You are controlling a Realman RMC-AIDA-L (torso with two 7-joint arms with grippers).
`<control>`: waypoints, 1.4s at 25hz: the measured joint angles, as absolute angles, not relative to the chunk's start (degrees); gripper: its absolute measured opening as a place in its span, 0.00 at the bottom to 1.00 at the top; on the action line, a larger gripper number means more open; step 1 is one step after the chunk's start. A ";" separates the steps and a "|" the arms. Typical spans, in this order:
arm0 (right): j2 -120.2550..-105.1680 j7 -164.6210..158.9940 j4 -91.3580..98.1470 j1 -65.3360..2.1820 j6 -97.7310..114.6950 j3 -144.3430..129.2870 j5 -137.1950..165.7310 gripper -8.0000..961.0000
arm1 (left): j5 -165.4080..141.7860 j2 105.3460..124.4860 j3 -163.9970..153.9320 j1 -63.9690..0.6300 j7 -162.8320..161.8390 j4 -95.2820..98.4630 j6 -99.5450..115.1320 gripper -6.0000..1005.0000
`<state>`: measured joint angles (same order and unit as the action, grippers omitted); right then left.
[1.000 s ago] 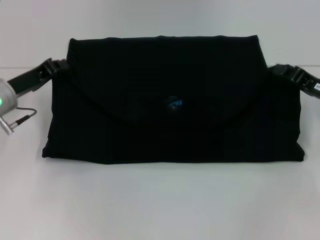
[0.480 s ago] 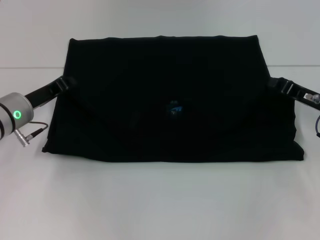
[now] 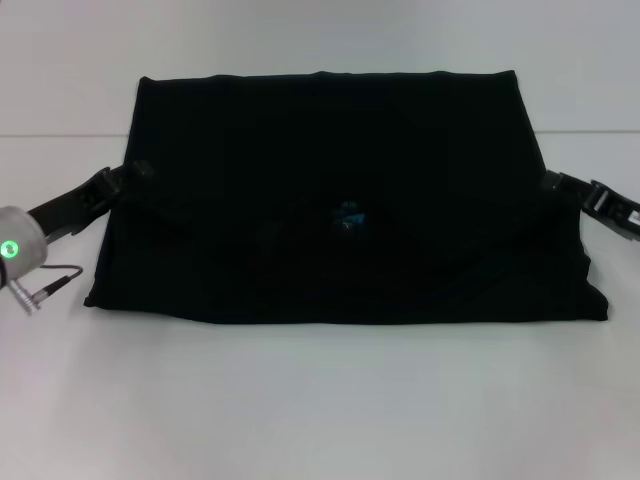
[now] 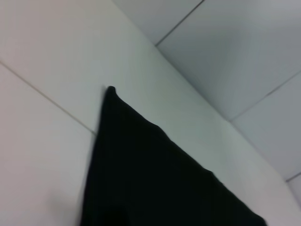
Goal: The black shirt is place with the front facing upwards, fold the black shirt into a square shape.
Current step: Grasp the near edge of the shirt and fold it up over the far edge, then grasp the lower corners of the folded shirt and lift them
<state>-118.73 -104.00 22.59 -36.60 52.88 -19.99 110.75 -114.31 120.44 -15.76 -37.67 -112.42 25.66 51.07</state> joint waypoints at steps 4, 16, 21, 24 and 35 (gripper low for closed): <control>-118.20 -104.09 23.38 -33.81 59.52 -19.56 110.15 0.60 | -114.70 117.53 -16.50 -35.42 -114.90 25.88 60.91 0.53; -115.15 -91.37 23.64 -26.86 85.23 -23.22 110.84 0.84 | -118.09 107.49 -30.79 -28.82 -130.90 28.37 75.67 0.59; -115.14 -87.79 23.65 -26.63 85.63 -31.03 111.46 0.87 | -122.47 107.89 -30.91 -29.33 -132.46 29.31 75.61 0.61; -115.72 -84.48 23.66 -26.98 85.70 -33.89 112.18 0.87 | -123.40 108.14 -31.05 -29.88 -132.50 29.33 74.32 0.63; -116.44 -83.41 23.53 -27.16 85.35 -35.11 112.42 0.87 | -124.68 108.98 -32.54 -31.02 -132.37 29.06 71.79 0.67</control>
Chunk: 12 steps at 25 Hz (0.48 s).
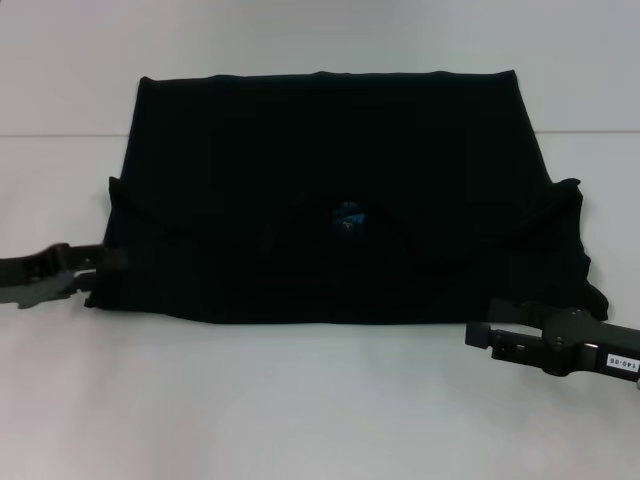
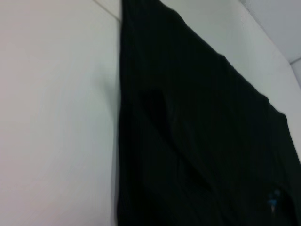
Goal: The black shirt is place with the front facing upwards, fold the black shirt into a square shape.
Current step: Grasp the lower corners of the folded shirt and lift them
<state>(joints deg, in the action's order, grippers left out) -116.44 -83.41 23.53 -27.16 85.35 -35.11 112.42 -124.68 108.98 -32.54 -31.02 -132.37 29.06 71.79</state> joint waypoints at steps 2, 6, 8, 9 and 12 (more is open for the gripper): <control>-116.53 -83.39 23.53 -27.22 85.34 -35.13 112.41 0.87 | -124.73 109.16 -34.16 -31.15 -132.42 29.02 71.10 0.67; -116.66 -83.37 23.50 -27.31 85.34 -35.26 112.42 0.87 | -124.73 109.53 -34.87 -31.38 -132.59 29.02 70.97 0.67; -116.73 -83.37 23.50 -27.31 85.34 -35.27 112.42 0.87 | -124.73 109.61 -34.99 -31.47 -132.63 29.04 71.19 0.67; -116.75 -83.36 23.50 -27.31 85.34 -35.28 112.42 0.87 | -124.73 109.63 -35.19 -31.51 -132.64 29.00 71.21 0.66; -116.76 -83.35 23.32 -27.30 85.33 -35.30 112.41 0.86 | -124.73 109.73 -36.32 -31.62 -132.64 28.88 71.22 0.66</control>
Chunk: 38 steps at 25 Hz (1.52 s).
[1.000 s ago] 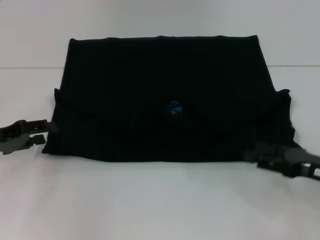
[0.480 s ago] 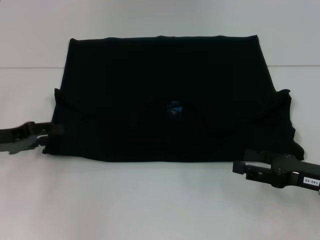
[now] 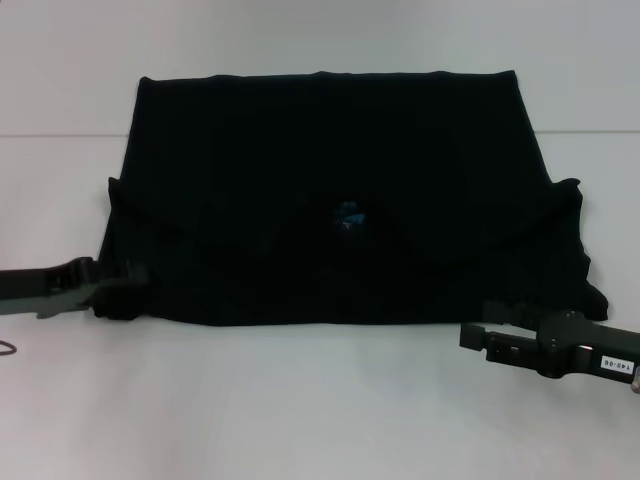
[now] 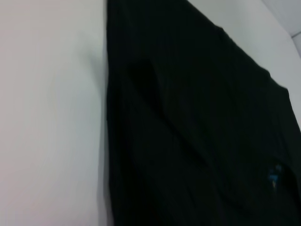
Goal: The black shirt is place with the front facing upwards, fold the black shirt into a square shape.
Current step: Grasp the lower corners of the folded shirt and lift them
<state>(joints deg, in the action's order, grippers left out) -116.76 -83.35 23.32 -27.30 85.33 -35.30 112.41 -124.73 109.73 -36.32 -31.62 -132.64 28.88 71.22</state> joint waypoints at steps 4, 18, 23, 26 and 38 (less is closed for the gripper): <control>-117.08 -83.33 23.40 -27.28 85.33 -35.26 112.41 0.86 | -124.73 109.77 -37.02 -31.65 -132.63 28.99 70.71 0.66; -117.26 -83.32 23.49 -27.24 85.33 -35.33 112.41 0.86 | -124.71 109.97 -38.47 -31.64 -132.05 29.69 67.60 0.65; -117.24 -83.32 23.49 -27.24 85.34 -35.28 112.34 0.86 | -124.71 110.42 -39.39 -31.64 -132.23 29.67 68.14 0.65; -117.24 -83.33 23.56 -27.34 85.34 -35.31 112.24 0.86 | -124.71 110.54 -39.74 -31.64 -132.09 29.90 68.16 0.65; -117.23 -83.67 23.56 -27.42 85.44 -35.02 112.24 0.86 | -124.79 110.27 -41.27 -31.79 -131.33 30.06 67.14 0.42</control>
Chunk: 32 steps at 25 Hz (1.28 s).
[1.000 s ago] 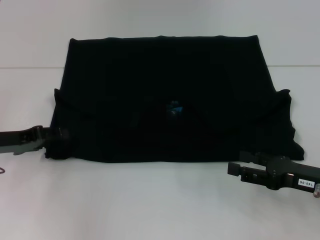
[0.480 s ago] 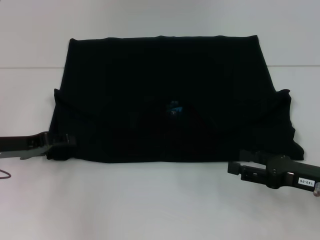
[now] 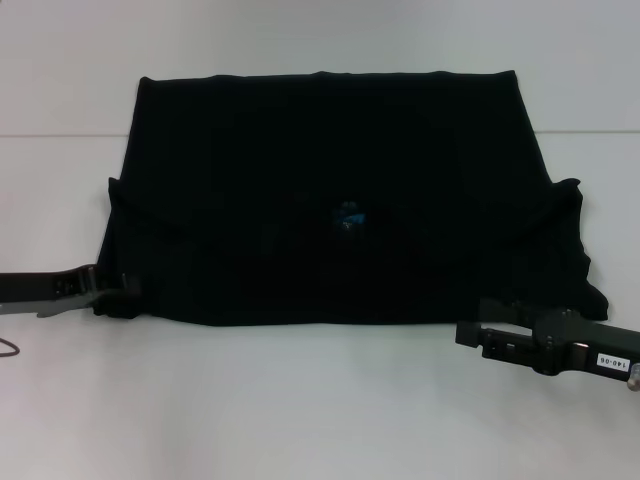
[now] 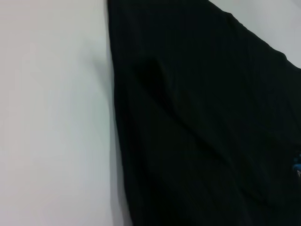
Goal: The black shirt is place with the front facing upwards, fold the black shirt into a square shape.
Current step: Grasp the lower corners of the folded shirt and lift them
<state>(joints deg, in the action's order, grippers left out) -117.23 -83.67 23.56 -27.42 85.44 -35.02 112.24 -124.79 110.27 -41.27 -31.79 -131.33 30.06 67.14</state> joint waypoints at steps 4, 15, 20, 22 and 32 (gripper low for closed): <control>-117.24 -83.67 23.55 -27.47 85.40 -34.95 112.23 0.86 | -124.80 110.18 -41.70 -31.82 -131.28 30.06 66.93 0.27; -114.35 -103.19 33.25 -26.88 84.33 -35.34 116.38 0.86 | -124.80 109.90 -41.88 -31.98 -131.22 30.06 67.31 0.06; -111.25 -123.80 46.60 -27.58 87.71 -35.36 125.15 0.86 | -124.87 109.64 -41.99 -31.99 -131.01 30.11 67.51 0.05; -109.89 -132.93 51.76 -28.72 90.00 -34.87 129.22 0.86 | -124.88 109.61 -41.83 -31.98 -130.68 30.26 67.68 0.05; -109.53 -144.96 48.61 -39.04 85.44 -33.15 149.27 0.85 | -124.89 109.59 -41.73 -31.82 -129.73 30.76 68.08 0.05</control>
<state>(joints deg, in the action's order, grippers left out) -109.53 -144.96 48.61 -39.04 85.44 -33.15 149.27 -124.89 109.59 -41.73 -31.82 -129.73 30.76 68.08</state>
